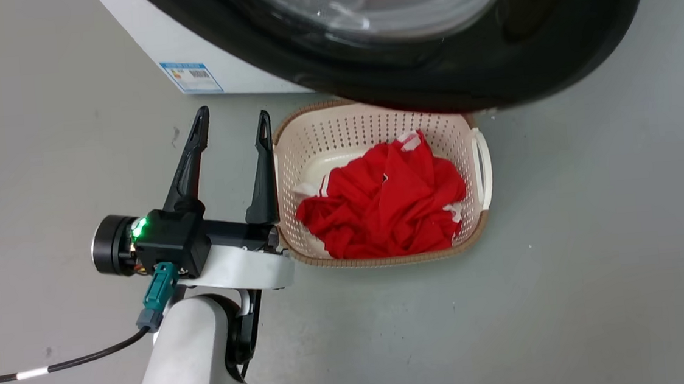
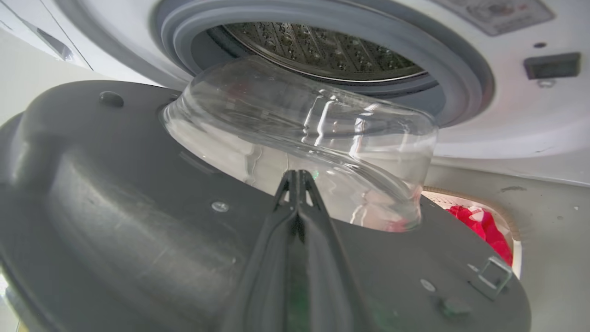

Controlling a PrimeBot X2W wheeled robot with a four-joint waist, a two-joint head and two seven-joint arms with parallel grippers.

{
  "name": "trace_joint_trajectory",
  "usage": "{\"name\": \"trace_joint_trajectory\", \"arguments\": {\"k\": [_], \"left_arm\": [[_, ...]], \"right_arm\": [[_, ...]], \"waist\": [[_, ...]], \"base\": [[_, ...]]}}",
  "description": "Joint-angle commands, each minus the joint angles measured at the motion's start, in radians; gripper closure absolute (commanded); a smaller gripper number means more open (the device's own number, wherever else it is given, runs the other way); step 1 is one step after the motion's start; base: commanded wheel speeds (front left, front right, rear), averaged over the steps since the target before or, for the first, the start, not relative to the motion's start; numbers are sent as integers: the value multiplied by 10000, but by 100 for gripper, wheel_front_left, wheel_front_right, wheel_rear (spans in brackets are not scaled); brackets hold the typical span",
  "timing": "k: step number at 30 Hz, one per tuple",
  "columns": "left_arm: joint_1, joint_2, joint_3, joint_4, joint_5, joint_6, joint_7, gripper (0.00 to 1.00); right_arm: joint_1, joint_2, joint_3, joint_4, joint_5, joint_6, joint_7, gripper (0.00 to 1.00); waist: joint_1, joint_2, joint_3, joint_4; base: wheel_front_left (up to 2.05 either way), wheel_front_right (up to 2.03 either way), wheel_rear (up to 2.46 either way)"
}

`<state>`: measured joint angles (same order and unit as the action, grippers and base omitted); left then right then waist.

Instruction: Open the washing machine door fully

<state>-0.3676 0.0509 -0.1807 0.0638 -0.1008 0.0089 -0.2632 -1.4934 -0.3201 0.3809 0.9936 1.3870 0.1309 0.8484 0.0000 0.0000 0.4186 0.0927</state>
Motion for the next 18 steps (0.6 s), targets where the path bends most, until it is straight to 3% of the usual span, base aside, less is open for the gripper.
{"name": "trace_joint_trajectory", "arguments": {"k": [1,10,18], "left_arm": [[225,-9,35,61,57,-19,-23,0],[1086,-9,207,357,168,-140,-23,0],[1553,-9,260,449,156,-204,-23,0]], "right_arm": [[451,144,22,-205,160,-2,249,100],[2745,630,48,-1746,940,-3,1315,100],[4172,1116,249,-2870,1291,-2,1834,100]], "waist": [[0,0,-408,-32],[0,0,-1980,-228],[0,0,-2639,-214]], "base": [[0,0,0],[0,0,0],[0,0,0]]}}
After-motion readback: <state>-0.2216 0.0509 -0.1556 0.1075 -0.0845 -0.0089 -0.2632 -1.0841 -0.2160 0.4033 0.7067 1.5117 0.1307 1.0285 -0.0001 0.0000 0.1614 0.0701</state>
